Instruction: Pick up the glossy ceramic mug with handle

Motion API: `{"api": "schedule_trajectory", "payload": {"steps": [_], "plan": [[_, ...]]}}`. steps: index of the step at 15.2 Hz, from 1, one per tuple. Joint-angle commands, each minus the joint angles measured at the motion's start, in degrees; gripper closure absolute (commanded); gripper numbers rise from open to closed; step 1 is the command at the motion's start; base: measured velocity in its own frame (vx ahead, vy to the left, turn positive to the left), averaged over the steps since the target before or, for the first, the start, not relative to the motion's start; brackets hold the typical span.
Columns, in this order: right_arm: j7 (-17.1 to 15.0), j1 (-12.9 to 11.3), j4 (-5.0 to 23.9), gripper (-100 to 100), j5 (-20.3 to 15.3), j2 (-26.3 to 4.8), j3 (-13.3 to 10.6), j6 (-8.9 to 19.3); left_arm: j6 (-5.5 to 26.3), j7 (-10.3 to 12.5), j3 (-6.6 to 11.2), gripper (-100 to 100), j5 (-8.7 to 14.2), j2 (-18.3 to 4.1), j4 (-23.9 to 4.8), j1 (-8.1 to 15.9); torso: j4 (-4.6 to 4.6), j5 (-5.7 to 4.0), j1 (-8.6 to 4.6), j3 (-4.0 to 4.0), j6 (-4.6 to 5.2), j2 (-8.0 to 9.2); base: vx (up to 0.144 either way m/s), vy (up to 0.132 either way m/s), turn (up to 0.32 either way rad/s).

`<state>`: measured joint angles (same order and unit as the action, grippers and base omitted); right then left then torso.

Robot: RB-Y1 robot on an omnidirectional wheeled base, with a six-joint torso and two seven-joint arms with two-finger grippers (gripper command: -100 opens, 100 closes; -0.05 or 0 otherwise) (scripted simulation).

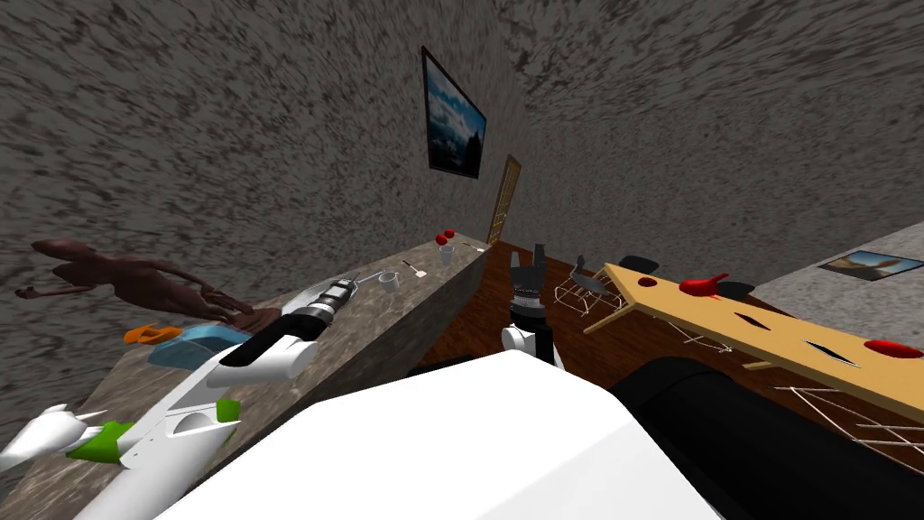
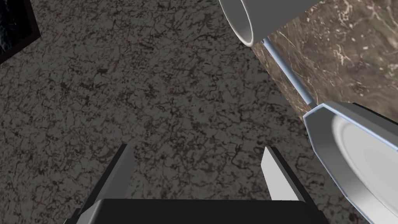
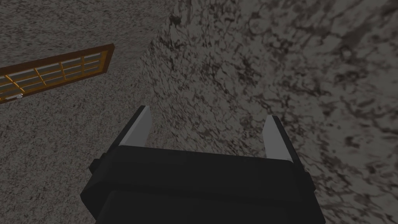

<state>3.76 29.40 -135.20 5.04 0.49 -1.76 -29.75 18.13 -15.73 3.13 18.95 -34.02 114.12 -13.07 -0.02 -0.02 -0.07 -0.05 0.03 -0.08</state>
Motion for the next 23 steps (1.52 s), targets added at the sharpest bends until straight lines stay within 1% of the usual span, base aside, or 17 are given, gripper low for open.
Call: {"api": "schedule_trajectory", "payload": {"steps": [1,2,3,4,6,7,9,10,11,13,14,16,17,18,20,21,23], "plan": [[0.0,0.0,0.0,0,0.0,0.0,0.0,0.0,2.86,-0.43,0.12,-100,1.34,-1.33,-0.74,0.54,0.0,0.0,0.0,0.0,0.0,0.0,0.019,-0.019,-0.149],[0.0,0.0,0.0,0,0.0,0.0,0.0,0.0,4.03,-0.43,0.12,-100,1.34,-1.33,-0.74,0.54,0.0,0.0,-0.01,-0.01,-0.01,-0.01,0.014,-0.011,-0.06],[0.0,0.0,0.0,0,0.0,0.0,0.0,0.0,4.12,-0.43,0.12,-100,1.34,-1.33,-0.74,0.54,0.0,0.0,0.0,0.0,-0.03,0.01,0.007,-0.005,0.005],[0.0,0.01,0.0,0,0.0,0.0,0.0,0.0,6.3,-0.97,0.21,-100,3.25,-3.22,-2.02,1.64,0.0,0.01,0.02,0.01,-0.05,0.03,0.012,-0.017,-0.125],[0.0,0.0,0.0,0,0.0,0.0,0.0,0.0,8.01,-0.97,0.21,-100,3.25,-3.22,-2.02,1.64,0.0,0.0,-0.01,0.0,-0.01,0.01,0.016,-0.015,-0.108],[0.0,0.0,0.0,0,0.0,0.0,0.0,0.0,9.33,-1.52,0.3,-100,5.17,-5.07,-3.32,2.74,0.0,0.0,0.0,0.0,-0.03,0.01,0.016,-0.017,-0.139],[0.0,0.0,0.0,0,0.0,0.0,0.0,0.0,11.71,-1.52,0.3,-100,5.17,-5.07,-3.32,2.74,0.0,0.0,0.0,0.0,-0.01,-0.01,0.017,-0.012,-0.104],[0.0,0.01,0.0,0,0.0,0.0,0.0,0.0,11.92,-1.52,0.3,-100,5.17,-5.07,-3.32,2.74,0.0,0.0,0.01,0.0,-0.03,0.0,0.009,-0.006,0.014],[0.0,0.01,0.0,0,0.0,0.0,0.01,0.0,13.8,-2.07,0.37,-100,7.09,-6.88,-4.62,3.83,0.0,0.01,0.02,0.01,-0.05,0.03,0.013,-0.019,-0.107],[0.0,0.0,0.0,0,0.0,0.0,0.0,0.0,15.83,-2.07,0.37,-100,7.09,-6.88,-4.62,3.83,0.0,0.0,-0.01,0.0,-0.01,0.0,0.016,-0.015,-0.108],[0.0,0.0,0.0,0,0.0,0.0,0.0,0.0,17.26,-2.62,0.45,-100,9.01,-8.64,-5.91,4.9,0.0,0.0,-0.01,0.01,-0.03,0.01,0.02,-0.016,-0.143],[0.0,0.0,0.0,0,0.0,0.0,0.0,0.0,19.73,-2.62,0.45,-100,9.01,-8.64,-5.91,4.9,-0.01,0.0,-0.01,-0.01,-0.02,-0.01,0.019,-0.013,-0.095],[0.0,0.01,0.0,0,0.0,0.0,0.0,0.0,19.73,-2.62,0.45,-100,9.01,-8.64,-5.91,4.9,0.0,0.0,0.0,0.0,-0.04,0.0,0.009,-0.006,-0.005],[0.0,0.01,0.0,0,0.0,0.0,0.0,0.0,21.89,-3.16,0.51,-100,10.92,-10.36,-7.2,5.95,0.0,0.01,0.01,0.01,-0.05,0.03,0.016,-0.015,-0.134],[0.0,0.0,0.0,0,0.0,0.0,0.0,0.0,23.6,-3.16,0.51,-100,10.92,-10.36,-7.2,5.95,0.0,0.0,-0.01,0.0,-0.01,0.0,0.018,-0.01,-0.118],[0.0,0.01,0.0,0,0.0,0.0,0.0,0.0,25.22,-3.7,0.57,-100,12.81,-12.02,-8.49,6.98,0.0,0.0,0.01,0.0,-0.04,0.01,0.021,-0.015,-0.122],[0.0,0.0,0.0,0,0.0,0.0,0.0,0.0,27.44,-3.7,0.57,-100,12.81,-12.02,-8.49,6.98,-0.01,0.0,-0.01,-0.01,-0.02,-0.02,0.02,-0.011,-0.089]]}}
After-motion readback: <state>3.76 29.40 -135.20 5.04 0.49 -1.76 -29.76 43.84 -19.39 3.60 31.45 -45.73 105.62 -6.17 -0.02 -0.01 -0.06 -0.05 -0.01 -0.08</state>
